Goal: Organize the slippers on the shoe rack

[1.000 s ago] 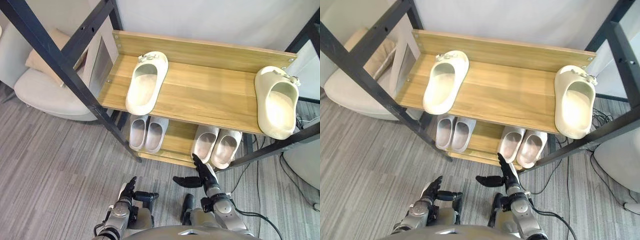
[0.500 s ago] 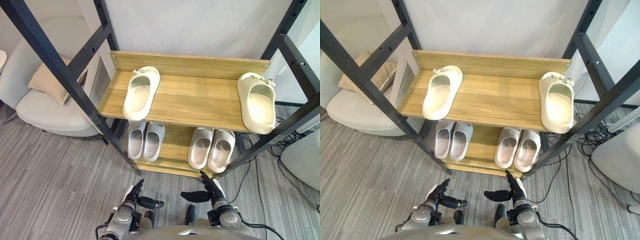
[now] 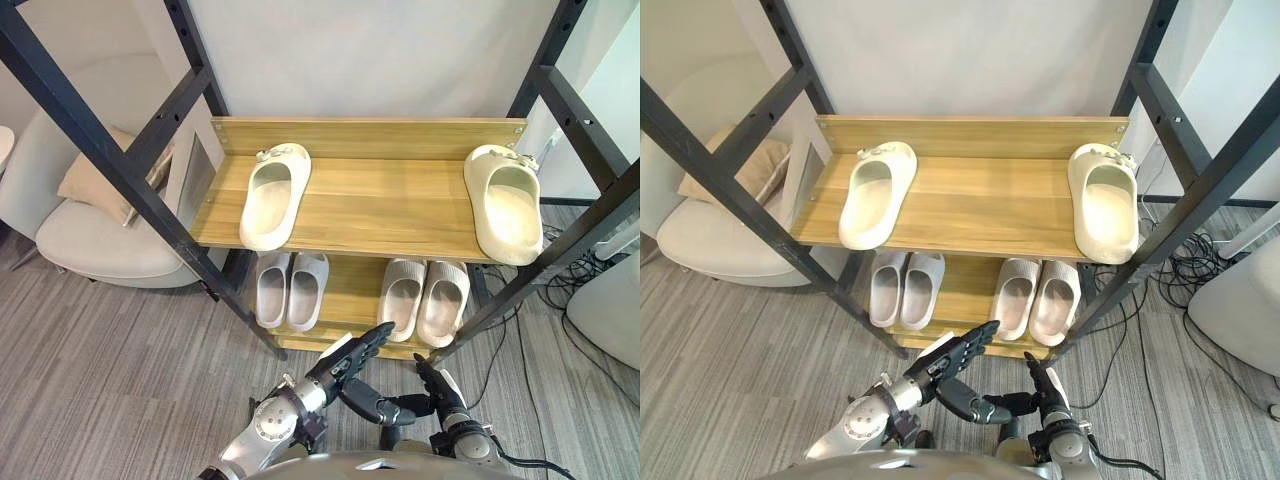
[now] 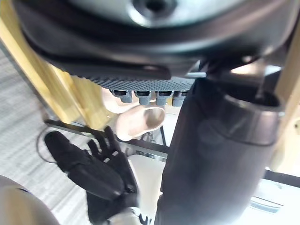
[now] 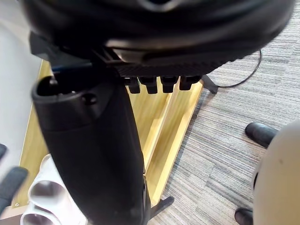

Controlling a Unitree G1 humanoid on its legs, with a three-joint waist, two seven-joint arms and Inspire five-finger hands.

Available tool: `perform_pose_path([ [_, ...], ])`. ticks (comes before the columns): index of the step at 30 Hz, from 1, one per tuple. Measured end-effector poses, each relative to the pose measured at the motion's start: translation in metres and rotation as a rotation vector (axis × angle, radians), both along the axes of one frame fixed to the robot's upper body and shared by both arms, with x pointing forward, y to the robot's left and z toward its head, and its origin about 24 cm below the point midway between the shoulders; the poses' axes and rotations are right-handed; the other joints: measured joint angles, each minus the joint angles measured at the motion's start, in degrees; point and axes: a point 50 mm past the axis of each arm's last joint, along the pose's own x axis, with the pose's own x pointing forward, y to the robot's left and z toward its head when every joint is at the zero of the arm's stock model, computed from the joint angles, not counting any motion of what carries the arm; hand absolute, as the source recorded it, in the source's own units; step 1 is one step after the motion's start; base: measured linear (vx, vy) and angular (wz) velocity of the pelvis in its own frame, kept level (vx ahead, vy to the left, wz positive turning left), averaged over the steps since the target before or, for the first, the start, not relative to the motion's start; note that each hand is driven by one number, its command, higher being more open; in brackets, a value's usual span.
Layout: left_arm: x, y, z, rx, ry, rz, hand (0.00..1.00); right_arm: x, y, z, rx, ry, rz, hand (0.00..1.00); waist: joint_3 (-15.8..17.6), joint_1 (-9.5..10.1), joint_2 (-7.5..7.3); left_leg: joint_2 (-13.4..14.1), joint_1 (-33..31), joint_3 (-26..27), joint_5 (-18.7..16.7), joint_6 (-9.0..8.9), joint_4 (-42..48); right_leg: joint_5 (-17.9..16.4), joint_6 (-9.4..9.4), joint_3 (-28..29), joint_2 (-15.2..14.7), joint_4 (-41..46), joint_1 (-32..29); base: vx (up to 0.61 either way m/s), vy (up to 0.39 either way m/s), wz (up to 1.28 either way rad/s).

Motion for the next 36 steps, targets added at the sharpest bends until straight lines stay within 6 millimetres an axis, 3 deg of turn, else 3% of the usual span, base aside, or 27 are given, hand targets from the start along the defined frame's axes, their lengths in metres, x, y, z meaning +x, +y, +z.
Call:
perform_pose_path([
  [4,0.001,-0.011,0.024,-0.129,-0.031,-0.012,1.00,-0.001,0.000,0.000,-0.007,0.004,0.009,1.00,-1.00,-0.01,0.24,0.03,0.22,0.21,-0.04,0.03,-0.01,-0.03,0.01,0.22,0.00,0.00,0.09,0.00,0.002,-0.01],
  [12,0.007,-0.026,0.098,-0.463,-0.175,0.015,1.00,-0.008,-0.001,-0.002,-0.008,0.020,0.005,1.00,-2.73,0.44,0.17,0.51,0.29,0.72,-0.45,0.07,0.00,-1.47,0.24,0.82,-0.19,1.83,-0.52,-0.01,-0.001,-0.03],
  [18,0.028,-0.014,0.136,-0.545,-0.349,0.135,1.00,-0.011,0.000,-0.003,-0.008,0.028,0.003,1.00,-3.54,0.84,0.46,0.28,0.70,-0.05,-0.54,0.11,0.07,-1.72,0.15,0.07,-0.27,2.06,0.23,0.02,0.004,0.06],
  [23,0.043,0.006,0.160,-0.512,-0.553,0.306,1.00,-0.016,0.002,-0.005,-0.005,0.040,0.003,1.00,-4.23,2.04,0.00,0.09,0.83,-0.45,-0.54,0.12,0.16,-1.82,0.11,-0.26,-0.28,2.06,0.61,-0.01,0.001,0.04],
  [28,0.056,0.025,0.174,-0.403,-0.726,0.441,1.00,-0.016,0.006,-0.006,0.004,0.041,0.010,1.00,-4.50,1.96,-0.38,0.01,1.56,-0.58,-0.58,0.18,0.10,-1.88,0.13,-0.36,-0.38,1.91,1.47,0.00,0.001,0.01],
  [36,0.089,0.068,0.202,-0.068,-1.104,0.633,1.00,-0.016,0.011,-0.006,0.015,0.041,0.038,1.00,-4.64,1.69,-0.88,-0.14,1.36,-0.60,-0.55,0.20,-0.21,-1.71,0.29,-0.39,-0.63,1.18,1.41,0.00,0.000,0.00],
])
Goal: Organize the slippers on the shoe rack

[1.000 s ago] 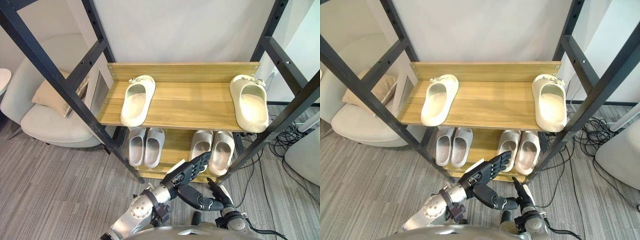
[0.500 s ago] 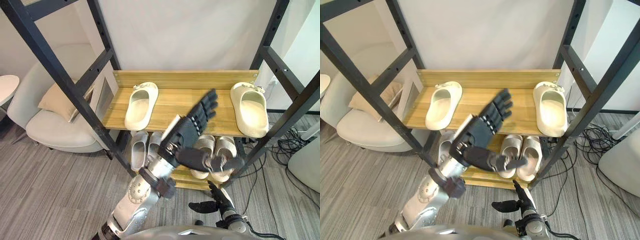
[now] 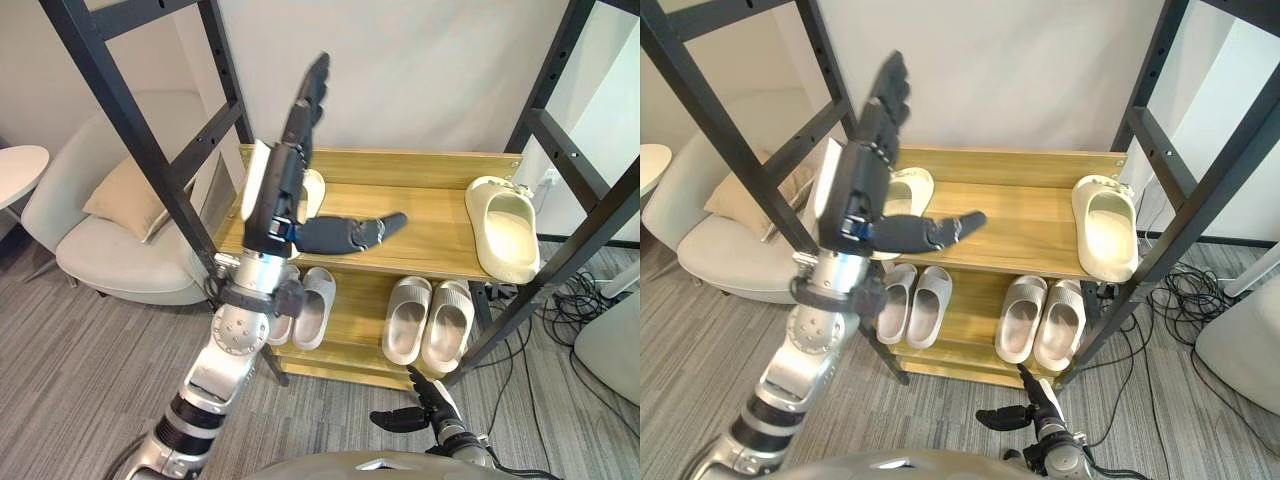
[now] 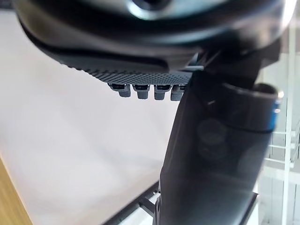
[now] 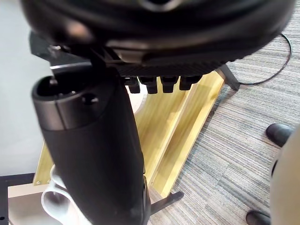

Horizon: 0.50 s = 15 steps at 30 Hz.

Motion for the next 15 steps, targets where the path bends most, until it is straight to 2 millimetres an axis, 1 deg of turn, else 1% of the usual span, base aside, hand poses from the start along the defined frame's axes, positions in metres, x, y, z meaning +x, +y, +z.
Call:
perform_pose_path([
  [2,0.009,0.011,0.002,0.072,-0.023,0.078,1.00,0.000,0.000,0.000,0.000,-0.001,0.001,1.00,0.03,-0.08,-0.05,-0.03,-0.02,0.00,0.00,0.00,-0.15,0.07,0.06,-0.02,0.05,-0.31,-0.02,0.02,0.002,0.00],
  [4,0.020,0.025,0.006,0.217,-0.064,0.188,1.00,0.001,0.000,0.000,0.002,-0.003,0.002,1.00,0.13,-0.15,-0.24,-0.12,-0.02,0.01,0.01,-0.01,-0.40,0.30,0.13,-0.04,0.21,-1.02,-0.06,0.06,0.002,0.01],
  [5,0.022,0.028,0.006,0.248,-0.072,0.209,1.00,0.001,0.000,0.000,0.002,-0.003,0.002,1.00,0.16,-0.15,-0.30,-0.15,-0.06,0.02,0.01,-0.01,-0.44,0.35,0.15,-0.03,0.31,-1.19,-0.06,0.07,0.004,-0.01],
  [7,0.031,0.039,0.009,0.378,-0.101,0.302,1.00,0.001,0.001,0.001,0.004,-0.007,0.003,1.00,0.37,-0.24,-0.62,-0.24,-0.08,0.07,0.01,0.00,-0.62,0.35,0.16,0.14,0.29,-1.19,-0.27,0.05,0.017,-0.03],
  [11,0.041,0.053,0.011,0.549,-0.132,0.410,1.00,0.002,0.001,0.002,0.008,-0.023,0.008,1.00,0.59,-0.41,-1.12,-0.40,-0.92,0.30,0.00,0.01,-0.67,0.41,0.22,0.58,0.20,-1.20,-1.35,0.02,0.017,-0.04],
  [15,0.049,0.066,0.011,0.676,-0.131,0.500,1.00,0.003,0.002,0.004,0.005,-0.036,0.027,1.00,0.70,-0.70,-1.38,-0.38,-1.00,0.42,-0.11,0.18,-0.67,0.40,0.22,0.89,0.24,-1.22,-1.58,-0.01,0.007,-0.03],
])
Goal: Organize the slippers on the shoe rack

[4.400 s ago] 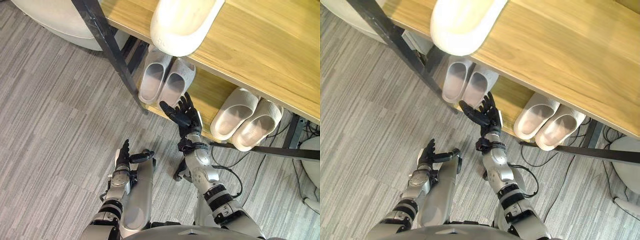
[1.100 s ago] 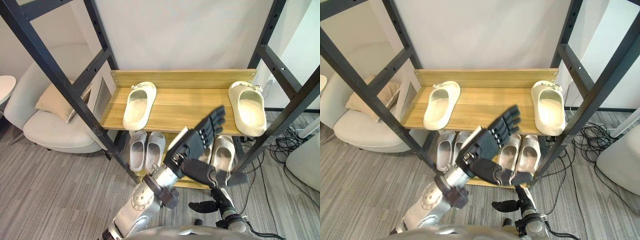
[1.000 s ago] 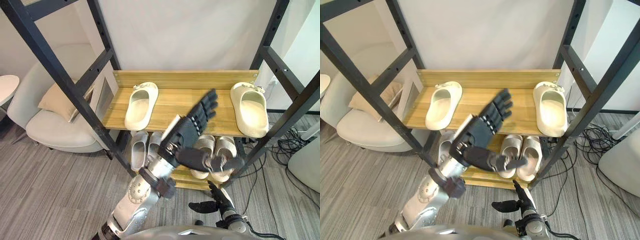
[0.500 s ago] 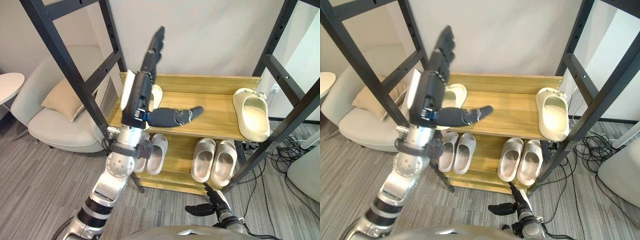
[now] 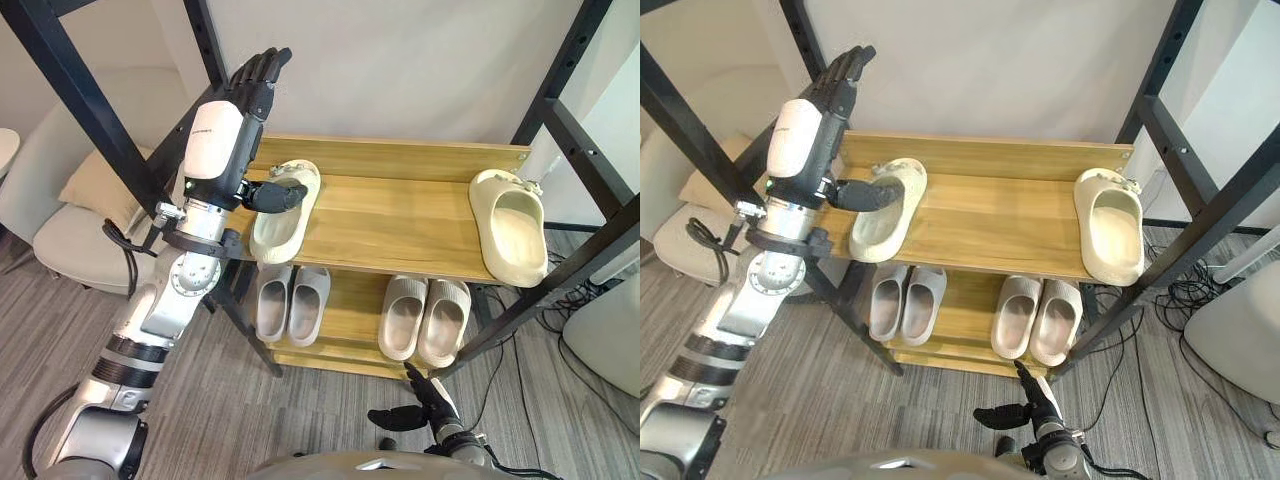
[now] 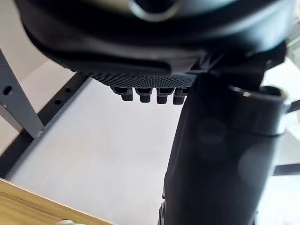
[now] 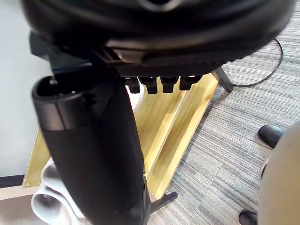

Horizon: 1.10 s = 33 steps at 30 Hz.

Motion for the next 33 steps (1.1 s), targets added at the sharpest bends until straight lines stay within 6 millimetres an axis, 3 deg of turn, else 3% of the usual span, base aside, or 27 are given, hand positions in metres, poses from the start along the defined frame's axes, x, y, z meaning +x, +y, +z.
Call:
perform_pose_path([
  [4,0.005,0.012,0.005,0.118,-0.020,0.067,1.00,0.000,0.001,0.001,0.009,-0.004,0.005,1.00,-0.04,-0.22,-0.15,-0.02,-1.66,0.65,-0.06,0.12,0.12,0.47,0.02,0.87,0.03,-0.01,-2.04,-0.02,0.011,-0.09],
  [12,0.009,0.025,0.006,0.127,-0.008,0.139,1.00,0.001,0.001,0.002,0.015,-0.012,0.007,1.00,-0.06,-1.05,-0.18,-0.09,-2.58,1.51,-0.18,0.31,0.11,0.68,0.08,2.09,0.06,-0.01,-3.55,0.00,0.005,-0.08],
  [13,0.009,0.026,0.005,0.128,-0.002,0.142,0.00,0.001,0.002,0.002,0.017,-0.013,0.004,1.00,-0.03,-1.07,-0.22,-0.11,-3.13,1.52,-0.17,0.31,0.22,0.81,0.05,2.13,0.05,-0.01,-4.07,0.00,0.000,0.00],
  [33,0.020,0.044,-0.015,0.137,0.129,0.223,0.00,0.002,-0.005,0.003,0.011,-0.029,-0.094,1.00,0.34,-2.68,-0.37,-0.39,-4.65,3.04,-0.19,0.44,0.52,1.94,-0.04,3.56,-0.05,-0.08,-6.25,-0.01,0.000,-0.04],
])
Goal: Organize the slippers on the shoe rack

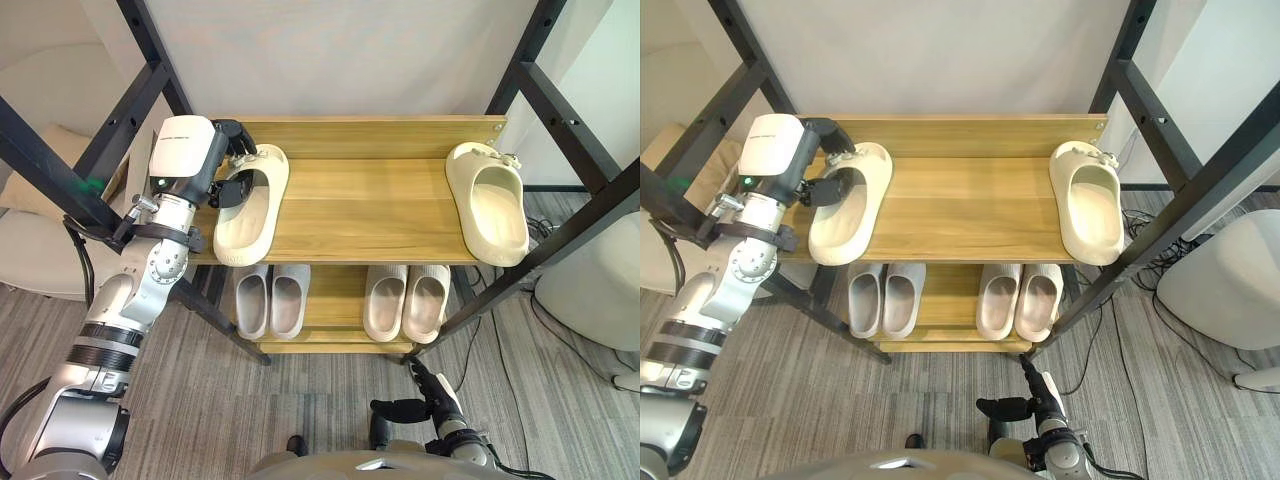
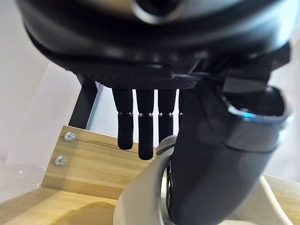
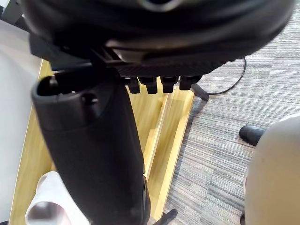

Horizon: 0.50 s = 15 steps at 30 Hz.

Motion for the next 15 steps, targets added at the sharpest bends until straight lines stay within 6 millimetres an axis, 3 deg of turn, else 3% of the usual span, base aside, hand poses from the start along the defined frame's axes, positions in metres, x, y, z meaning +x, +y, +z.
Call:
perform_pose_path([
  [8,0.001,-0.007,-0.003,-0.046,0.012,-0.030,0.00,0.004,0.001,0.001,-0.002,-0.012,-0.003,1.00,0.81,-0.14,0.67,-0.21,0.27,-0.36,0.06,0.13,0.28,0.12,0.07,-0.42,-0.26,-0.15,0.53,-0.03,0.002,0.02],
  [15,0.004,-0.034,0.001,-0.083,0.005,-0.124,0.00,0.006,0.001,0.002,-0.005,-0.019,-0.005,1.00,1.17,-0.32,1.27,-0.37,-0.25,-0.73,0.09,0.18,0.38,0.18,0.17,-0.49,-0.59,-0.11,0.29,-0.01,0.004,0.03],
])
